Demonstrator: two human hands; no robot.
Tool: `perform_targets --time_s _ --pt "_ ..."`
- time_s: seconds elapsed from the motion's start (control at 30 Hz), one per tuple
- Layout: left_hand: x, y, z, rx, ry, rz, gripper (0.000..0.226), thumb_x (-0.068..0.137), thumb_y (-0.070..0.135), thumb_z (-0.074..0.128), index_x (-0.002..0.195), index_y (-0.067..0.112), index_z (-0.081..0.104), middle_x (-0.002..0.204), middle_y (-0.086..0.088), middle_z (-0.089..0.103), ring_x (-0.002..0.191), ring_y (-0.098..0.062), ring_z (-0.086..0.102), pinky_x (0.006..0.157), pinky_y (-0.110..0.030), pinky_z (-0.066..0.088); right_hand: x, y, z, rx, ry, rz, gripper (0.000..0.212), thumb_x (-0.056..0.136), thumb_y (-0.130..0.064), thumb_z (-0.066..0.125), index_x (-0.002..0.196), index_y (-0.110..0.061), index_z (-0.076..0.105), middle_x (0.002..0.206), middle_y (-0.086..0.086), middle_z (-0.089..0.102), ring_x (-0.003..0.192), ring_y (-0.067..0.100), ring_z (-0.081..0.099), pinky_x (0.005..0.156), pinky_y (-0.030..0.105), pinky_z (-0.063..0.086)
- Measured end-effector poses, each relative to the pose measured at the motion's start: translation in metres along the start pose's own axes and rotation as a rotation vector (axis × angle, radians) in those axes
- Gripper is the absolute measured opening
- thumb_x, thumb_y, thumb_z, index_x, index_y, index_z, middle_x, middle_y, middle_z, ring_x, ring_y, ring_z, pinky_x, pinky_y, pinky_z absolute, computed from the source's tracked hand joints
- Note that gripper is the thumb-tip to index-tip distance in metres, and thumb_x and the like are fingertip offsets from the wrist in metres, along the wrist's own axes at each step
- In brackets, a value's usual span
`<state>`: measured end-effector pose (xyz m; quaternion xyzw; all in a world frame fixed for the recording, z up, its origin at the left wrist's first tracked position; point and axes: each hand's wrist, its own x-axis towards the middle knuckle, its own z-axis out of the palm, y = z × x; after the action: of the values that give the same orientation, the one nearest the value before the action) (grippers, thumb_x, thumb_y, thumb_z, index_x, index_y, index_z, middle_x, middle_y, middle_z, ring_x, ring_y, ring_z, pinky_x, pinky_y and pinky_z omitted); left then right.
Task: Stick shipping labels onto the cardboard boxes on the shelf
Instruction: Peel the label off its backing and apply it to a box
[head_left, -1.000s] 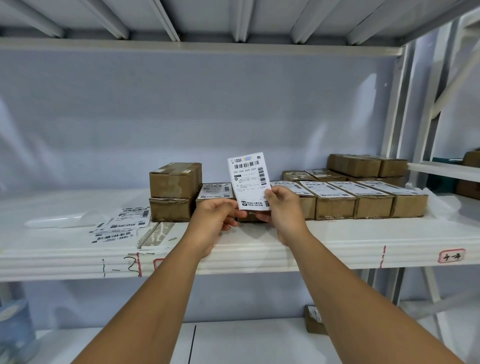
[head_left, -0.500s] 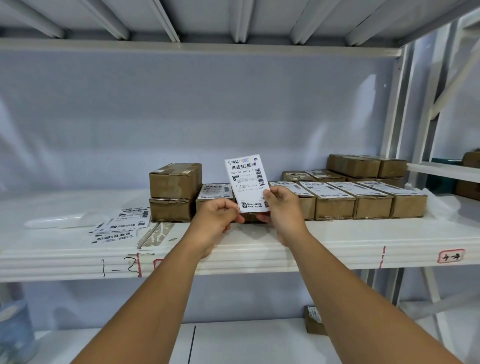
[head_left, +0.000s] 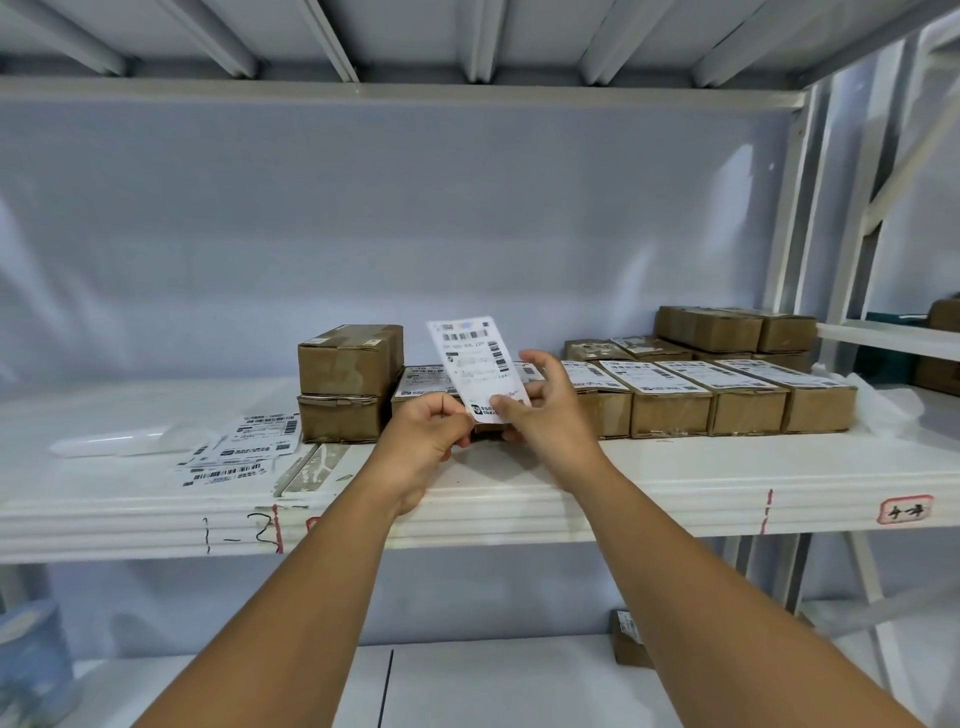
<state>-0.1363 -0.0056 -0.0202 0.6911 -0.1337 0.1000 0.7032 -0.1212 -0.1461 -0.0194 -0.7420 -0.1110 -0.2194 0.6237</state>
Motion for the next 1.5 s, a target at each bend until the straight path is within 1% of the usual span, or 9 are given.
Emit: perform_targets --time_s 0.1,0.23,0.33,0.5,0.67,0.93,1.13,1.23,1.5 --pt "0.002 -0.002 -0.001 -0.018 -0.011 0.030 0.031 0.084 -0.013 0.051 0.063 0.009 0.048 0.042 0.007 0.047 0.037 0.000 0.040 0.039 -0.011 0.029 -0.002 0.000 0.002 -0.284 -0.031 -0.115 0.030 0.080 -0.021 0.072 0.100 -0.035 0.055 0.111 -0.004 0.051 0.096 0.010 0.052 0.081 0.024 0.041" --pt "0.002 -0.004 0.000 -0.058 -0.020 0.085 0.027 0.085 -0.011 0.054 0.066 0.008 0.050 0.045 0.010 0.050 0.041 0.000 0.042 0.043 -0.010 0.033 -0.005 0.000 -0.001 -0.312 -0.053 -0.155 0.011 0.083 -0.021 0.070 0.089 -0.028 0.064 0.102 -0.004 0.038 0.084 0.002 0.048 0.087 0.017 0.043" --pt "0.003 -0.007 -0.001 -0.050 0.007 0.141 0.017 0.086 -0.003 0.061 0.072 0.008 0.060 0.066 -0.002 0.059 0.065 -0.012 0.052 0.065 -0.020 0.044 -0.007 -0.004 -0.003 -0.267 -0.045 -0.158 0.007 0.083 -0.030 0.071 0.088 -0.028 0.066 0.106 -0.001 0.033 0.094 -0.001 0.043 0.081 0.004 0.033" --pt "0.002 -0.007 -0.002 -0.041 0.025 0.134 0.018 0.084 0.001 0.064 0.070 0.012 0.065 0.081 -0.013 0.065 0.085 -0.027 0.059 0.094 -0.046 0.046 -0.009 -0.004 -0.002 -0.233 -0.065 -0.161 0.019 0.071 -0.038 0.081 0.081 -0.039 0.064 0.130 -0.008 0.029 0.131 0.010 0.029 0.106 0.026 0.030" --pt "0.002 -0.007 -0.001 -0.024 0.047 0.117 0.026 0.085 -0.004 0.061 0.067 0.014 0.067 0.075 -0.006 0.066 0.082 -0.025 0.059 0.095 -0.046 0.045 -0.004 -0.002 0.000 -0.211 -0.128 -0.182 0.020 0.073 -0.027 0.080 0.083 -0.035 0.065 0.108 -0.005 0.057 0.113 0.012 0.049 0.096 0.026 0.040" --pt "0.001 -0.009 0.000 0.054 0.034 0.144 0.019 0.086 0.003 0.064 0.070 0.013 0.066 0.066 0.007 0.064 0.070 -0.009 0.055 0.078 -0.029 0.044 -0.007 -0.005 -0.002 0.003 -0.141 -0.150 0.021 0.086 -0.007 0.066 0.069 -0.019 0.064 0.065 -0.011 0.060 0.061 -0.004 0.052 0.066 0.014 0.041" --pt "0.004 -0.010 0.001 0.090 0.117 0.093 0.025 0.085 -0.001 0.053 0.064 0.012 0.054 0.063 -0.003 0.057 0.067 -0.017 0.052 0.075 -0.032 0.045 -0.003 -0.002 -0.003 0.047 -0.016 -0.095 0.023 0.093 -0.008 0.057 0.071 -0.016 0.059 0.068 -0.001 0.059 0.063 0.010 0.054 0.070 0.027 0.045" --pt "0.003 -0.004 0.002 0.046 0.135 0.068 0.028 0.088 -0.003 0.045 0.064 0.011 0.047 0.060 -0.003 0.052 0.057 -0.013 0.052 0.057 -0.021 0.043 -0.001 0.001 -0.003 0.084 0.043 -0.066 0.022 0.095 -0.010 0.054 0.074 -0.015 0.058 0.074 0.003 0.061 0.068 0.016 0.057 0.071 0.033 0.050" --pt "-0.002 0.006 -0.001 -0.283 0.187 -0.034 0.024 0.093 0.000 0.034 0.072 0.009 0.040 0.069 -0.012 0.049 0.040 -0.014 0.059 0.038 -0.017 0.043 0.002 0.002 -0.004 0.188 0.127 0.026 0.021 0.098 -0.013 0.047 0.078 -0.015 0.053 0.081 0.002 0.060 0.072 0.014 0.058 0.054 0.025 0.051"
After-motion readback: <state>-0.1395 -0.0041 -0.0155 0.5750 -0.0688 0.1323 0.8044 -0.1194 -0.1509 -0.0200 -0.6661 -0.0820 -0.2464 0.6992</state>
